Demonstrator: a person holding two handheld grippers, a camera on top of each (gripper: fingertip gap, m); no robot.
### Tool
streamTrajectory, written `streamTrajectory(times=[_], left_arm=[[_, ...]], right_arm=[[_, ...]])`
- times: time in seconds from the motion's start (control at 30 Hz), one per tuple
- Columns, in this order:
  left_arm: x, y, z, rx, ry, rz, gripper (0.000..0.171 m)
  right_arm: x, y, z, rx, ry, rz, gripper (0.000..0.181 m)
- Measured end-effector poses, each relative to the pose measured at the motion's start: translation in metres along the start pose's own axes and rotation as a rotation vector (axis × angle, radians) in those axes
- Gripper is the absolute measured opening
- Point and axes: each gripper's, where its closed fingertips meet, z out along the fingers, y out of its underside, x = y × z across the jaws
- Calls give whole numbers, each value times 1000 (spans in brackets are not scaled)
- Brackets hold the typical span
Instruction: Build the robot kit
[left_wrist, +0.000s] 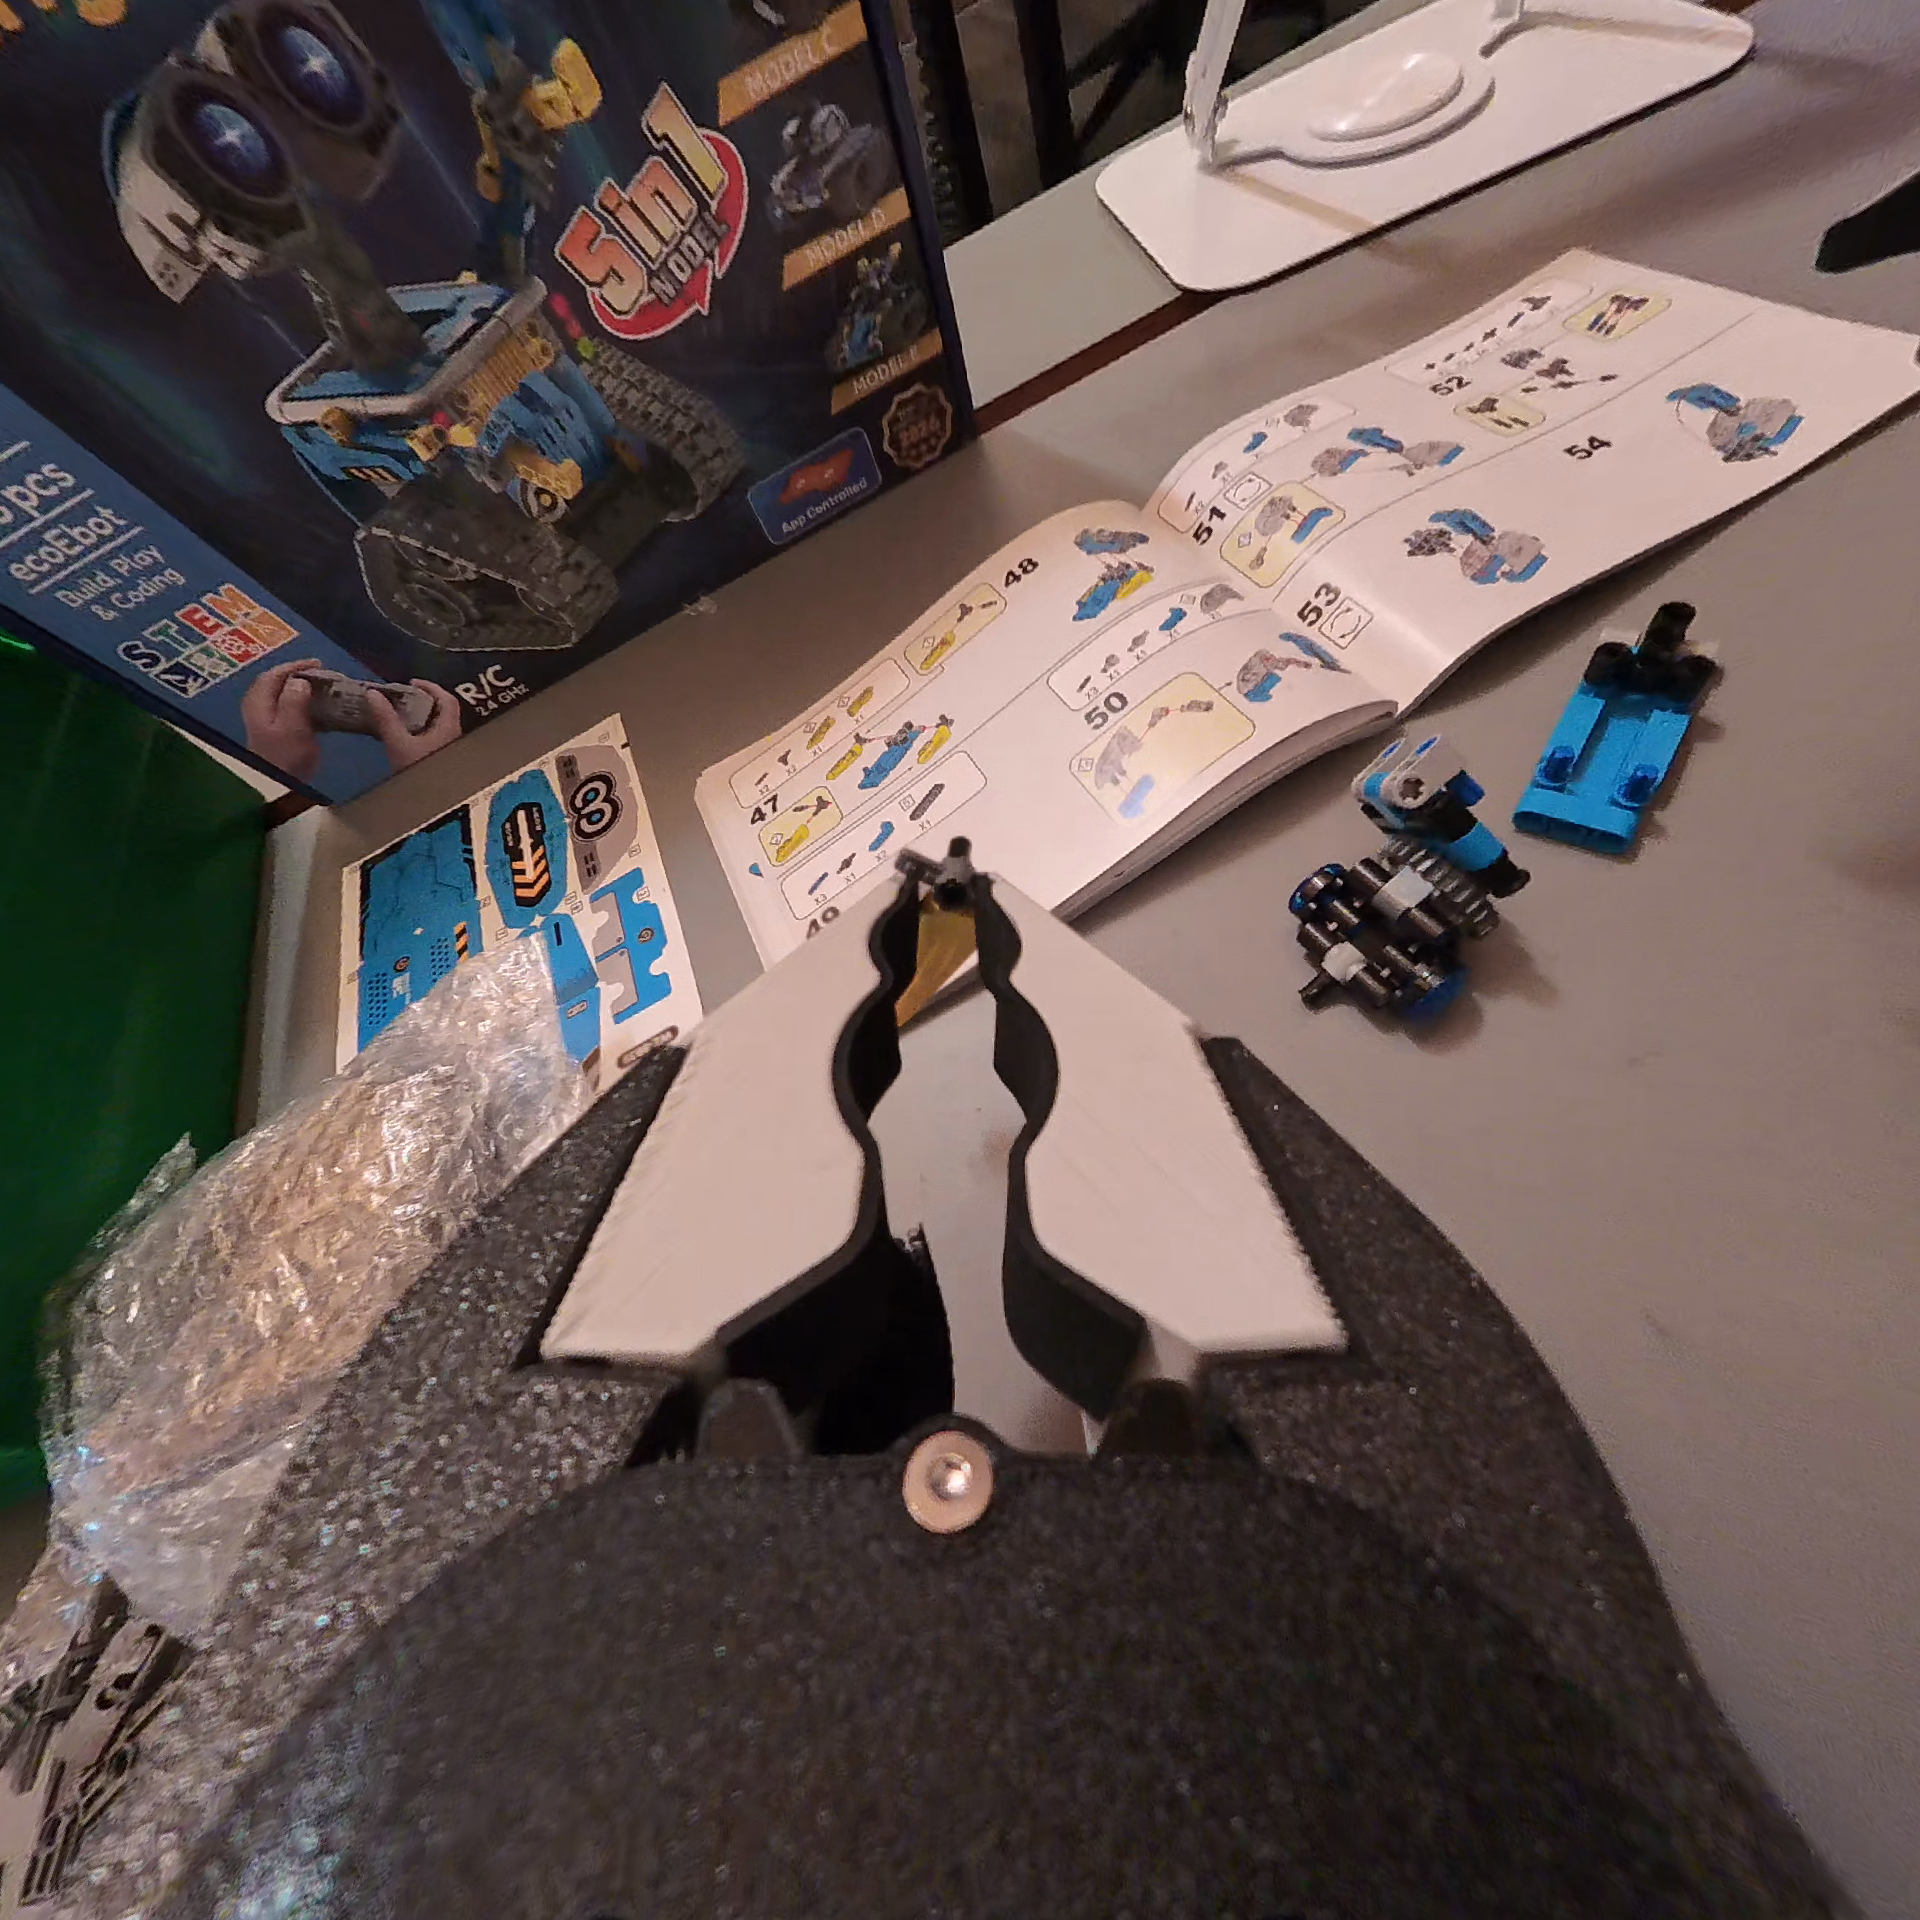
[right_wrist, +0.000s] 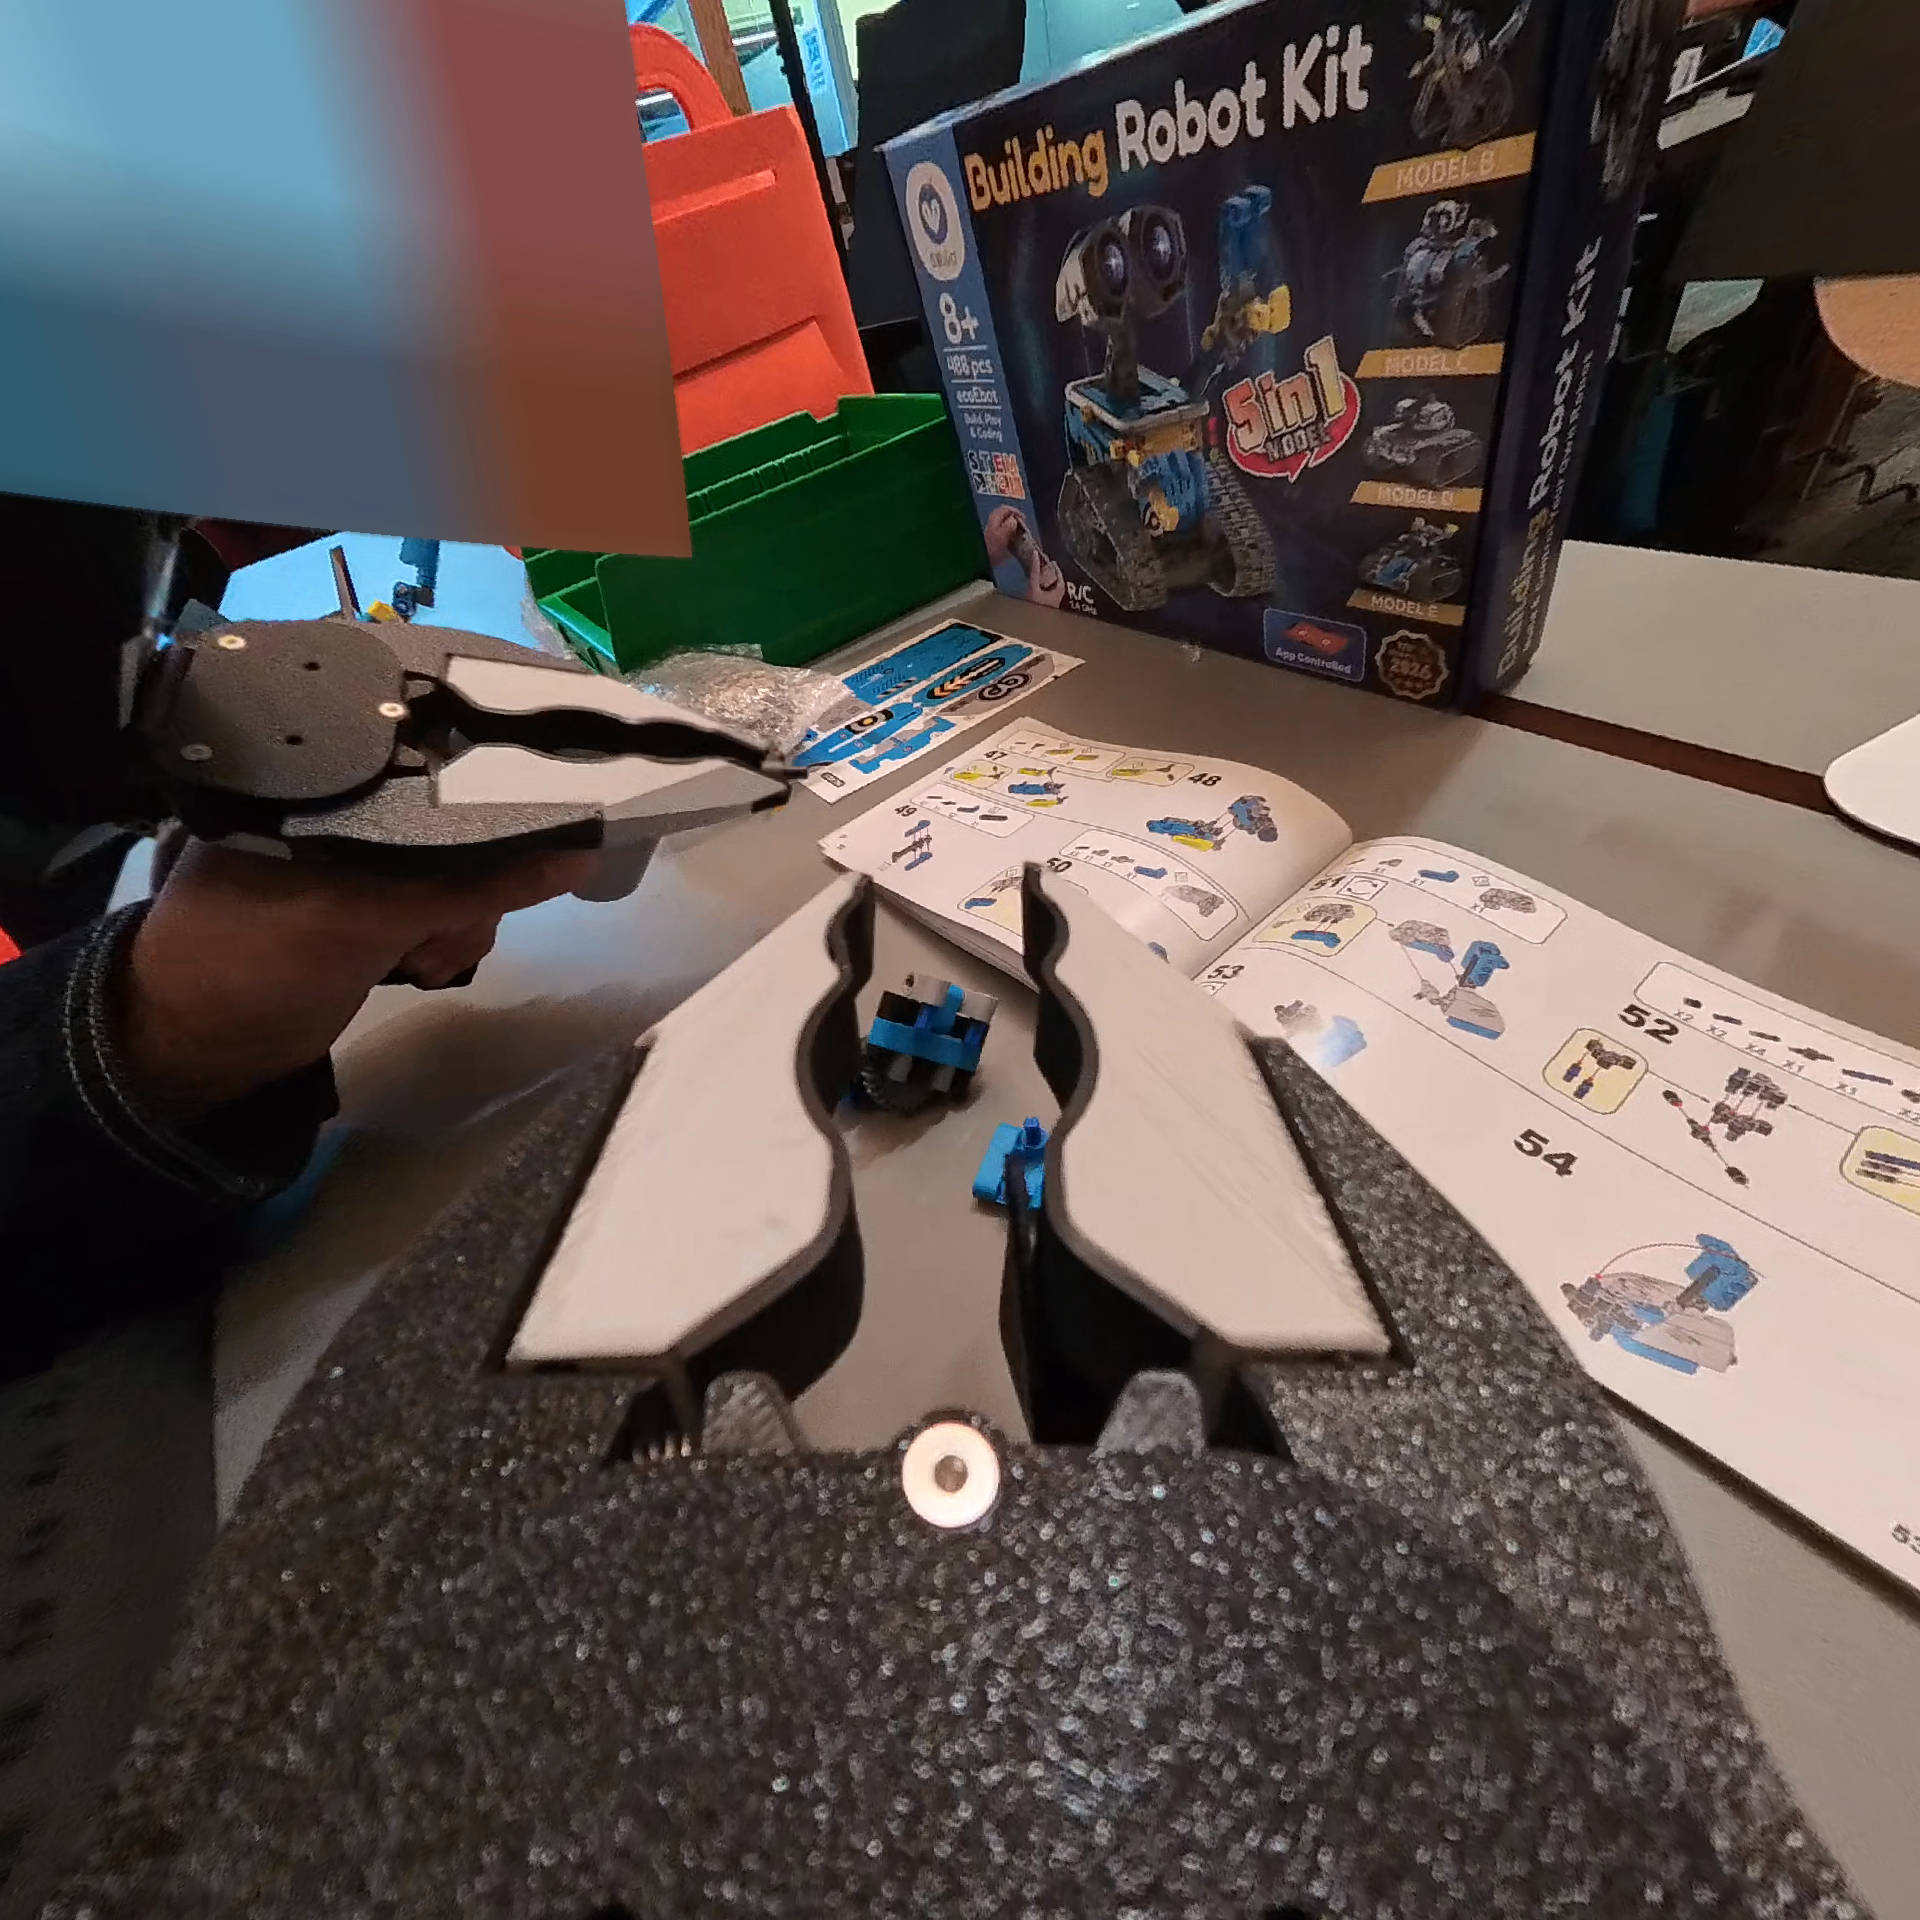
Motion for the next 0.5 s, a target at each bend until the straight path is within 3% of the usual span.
streamTrajectory(times=[0.5], left_arm=[[1,12,10,-40,50,-59,10]], right_arm=[[12,11,2,-49,-1,71,17]])
